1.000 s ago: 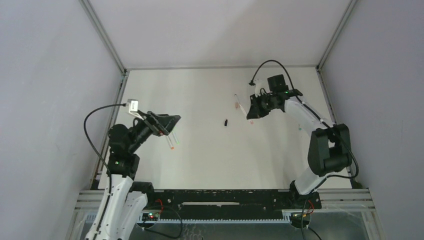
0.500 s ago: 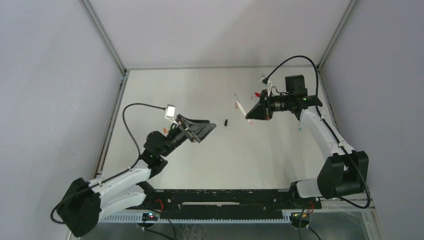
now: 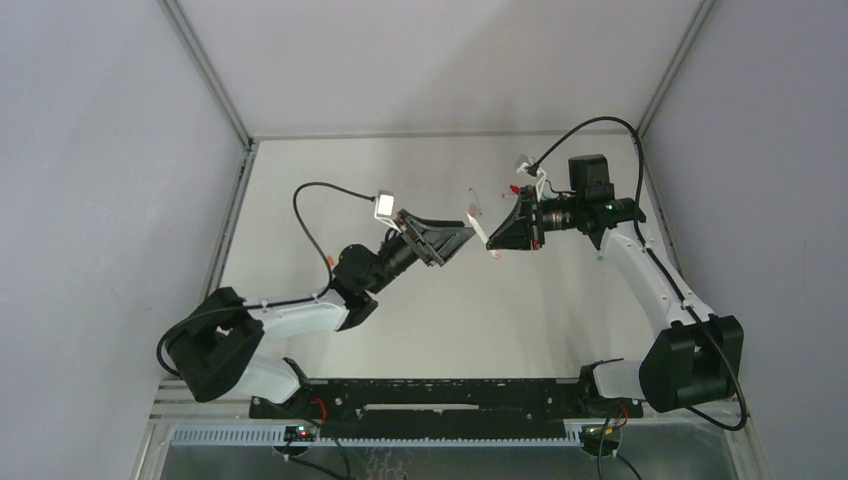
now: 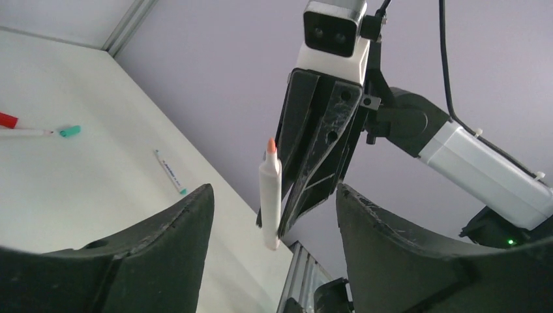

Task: Insert the pens into the pen caps
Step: Pick up the pen from the center of the board.

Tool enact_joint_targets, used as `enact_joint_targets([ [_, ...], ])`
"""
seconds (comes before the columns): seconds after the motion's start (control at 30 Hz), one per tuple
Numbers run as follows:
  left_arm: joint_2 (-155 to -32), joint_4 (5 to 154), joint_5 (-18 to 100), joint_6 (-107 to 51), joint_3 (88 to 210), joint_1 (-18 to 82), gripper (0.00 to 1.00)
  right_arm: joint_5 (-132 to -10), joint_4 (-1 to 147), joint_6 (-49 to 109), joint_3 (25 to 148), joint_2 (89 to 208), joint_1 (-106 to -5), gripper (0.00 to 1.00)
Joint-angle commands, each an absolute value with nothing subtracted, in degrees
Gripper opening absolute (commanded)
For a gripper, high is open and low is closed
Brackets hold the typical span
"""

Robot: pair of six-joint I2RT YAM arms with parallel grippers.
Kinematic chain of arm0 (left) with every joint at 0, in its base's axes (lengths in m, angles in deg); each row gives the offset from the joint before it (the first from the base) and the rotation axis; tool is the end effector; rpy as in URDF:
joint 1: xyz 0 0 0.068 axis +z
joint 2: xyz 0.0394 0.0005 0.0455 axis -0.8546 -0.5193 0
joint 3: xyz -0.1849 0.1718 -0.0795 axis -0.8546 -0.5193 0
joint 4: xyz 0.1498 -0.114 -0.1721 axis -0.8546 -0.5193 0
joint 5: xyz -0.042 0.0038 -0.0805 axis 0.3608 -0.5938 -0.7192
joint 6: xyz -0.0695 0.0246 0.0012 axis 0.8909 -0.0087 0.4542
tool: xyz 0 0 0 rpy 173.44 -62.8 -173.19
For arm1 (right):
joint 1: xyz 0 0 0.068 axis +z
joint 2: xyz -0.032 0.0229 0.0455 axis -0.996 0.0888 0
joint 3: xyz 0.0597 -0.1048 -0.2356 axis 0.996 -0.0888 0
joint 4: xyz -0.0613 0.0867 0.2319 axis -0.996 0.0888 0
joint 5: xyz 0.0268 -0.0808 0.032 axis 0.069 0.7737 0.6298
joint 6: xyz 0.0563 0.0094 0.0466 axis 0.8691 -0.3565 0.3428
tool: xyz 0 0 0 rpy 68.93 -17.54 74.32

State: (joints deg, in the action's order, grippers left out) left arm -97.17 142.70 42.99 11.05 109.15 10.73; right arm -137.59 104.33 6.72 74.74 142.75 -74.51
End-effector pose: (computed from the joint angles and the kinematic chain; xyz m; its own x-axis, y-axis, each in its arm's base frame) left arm 0.2003 -0.2323 0.2756 -0.4873 -0.6066 -0.6282 0.6782 0.1903 -0.7098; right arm 0.2529 0.1065 0.3102 -0.4347 -0.1613 -0.8860 -0.9002 0.1070 0.4222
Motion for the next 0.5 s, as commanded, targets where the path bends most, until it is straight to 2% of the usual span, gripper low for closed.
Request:
enact_joint_targets([
  [0.0,-99.4,147.0,42.6,11.2,113.6,10.1,0.69,-139.0,103.2,4.9,74.7,141.3,-73.4,0.0],
  [0.13,-100.9,144.2,41.8,11.5,115.2,9.6,0.6,-138.4,103.3,4.6,74.7,141.0,-73.3,0.0],
  [0.33,-102.6,140.8,40.6,12.0,117.1,9.3,0.42,-137.2,103.7,3.9,74.7,140.4,-73.1,0.0],
  [0.4,-102.9,140.0,40.5,12.3,117.6,9.2,0.35,-136.6,104.1,3.4,74.7,140.3,-72.8,0.0],
  [0.47,-103.2,139.5,40.0,12.5,118.1,9.2,0.23,-136.1,104.2,3.1,74.7,140.1,-72.5,0.0],
])
